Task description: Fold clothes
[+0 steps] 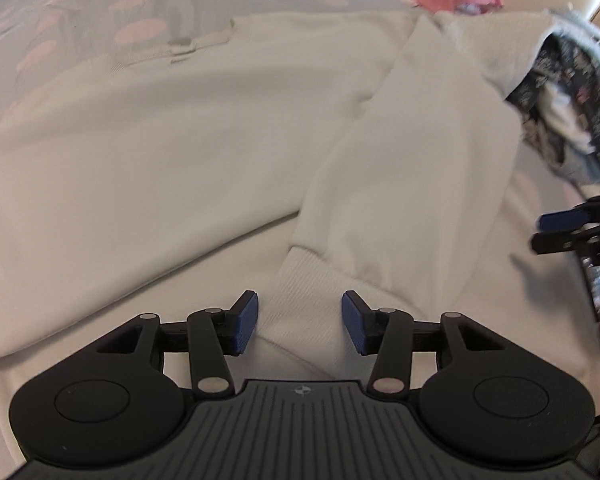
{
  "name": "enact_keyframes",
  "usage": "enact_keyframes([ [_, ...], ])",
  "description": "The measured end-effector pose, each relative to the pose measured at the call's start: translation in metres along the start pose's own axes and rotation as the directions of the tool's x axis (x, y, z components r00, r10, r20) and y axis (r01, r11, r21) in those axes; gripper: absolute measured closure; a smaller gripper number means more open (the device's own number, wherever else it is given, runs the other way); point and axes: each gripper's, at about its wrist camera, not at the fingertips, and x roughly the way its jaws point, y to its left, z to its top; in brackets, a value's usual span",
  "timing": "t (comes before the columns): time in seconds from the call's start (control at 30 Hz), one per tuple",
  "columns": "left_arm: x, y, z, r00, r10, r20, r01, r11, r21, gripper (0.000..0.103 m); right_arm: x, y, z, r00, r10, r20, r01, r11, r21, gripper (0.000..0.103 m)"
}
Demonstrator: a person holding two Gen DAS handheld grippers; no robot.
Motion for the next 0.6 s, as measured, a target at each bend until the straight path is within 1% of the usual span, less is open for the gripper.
enact_keyframes([
  [0.13, 0.004, 0.007, 0.001, 0.999, 0.030, 0.021, -0.029, 0.999, -0.027, 0.056, 0.002, 0.000, -0.002, 1.000, 0.001, -0.002, -0.001, 1.000, -0.001, 0.051],
  [0.23, 0.006, 0.008, 0.002, 1.000, 0.021, 0.011, -0.021, 0.999, -0.029, 0.056, 0.002, 0.001, -0.002, 1.000, 0.004, -0.002, -0.004, 1.000, -0.003, 0.051],
  [0.3, 0.006, 0.005, 0.003, 1.000, 0.019, 0.005, -0.019, 0.999, -0.026, 0.065, 0.002, 0.002, -0.003, 1.000, 0.005, -0.003, -0.005, 1.000, -0.004, 0.051],
  [0.37, 0.005, 0.002, 0.004, 1.000, 0.014, 0.005, -0.014, 0.999, -0.032, 0.089, 0.003, 0.002, -0.003, 1.000, 0.003, -0.004, -0.003, 1.000, 0.000, 0.051],
  [0.43, 0.002, 0.000, 0.005, 0.999, 0.032, 0.011, -0.032, 0.999, -0.029, 0.100, 0.003, 0.002, -0.003, 1.000, 0.001, -0.004, -0.001, 1.000, 0.004, 0.051],
  [0.5, -0.005, -0.001, 0.006, 0.999, 0.026, 0.022, -0.025, 0.999, -0.032, 0.100, 0.003, 0.001, -0.003, 1.000, -0.004, -0.002, 0.004, 1.000, 0.005, 0.051],
  [0.6, -0.029, 0.000, 0.014, 0.998, 0.011, 0.060, -0.008, 0.999, -0.043, 0.101, 0.003, -0.004, -0.004, 1.000, -0.020, 0.007, 0.020, 1.000, 0.012, 0.051],
])
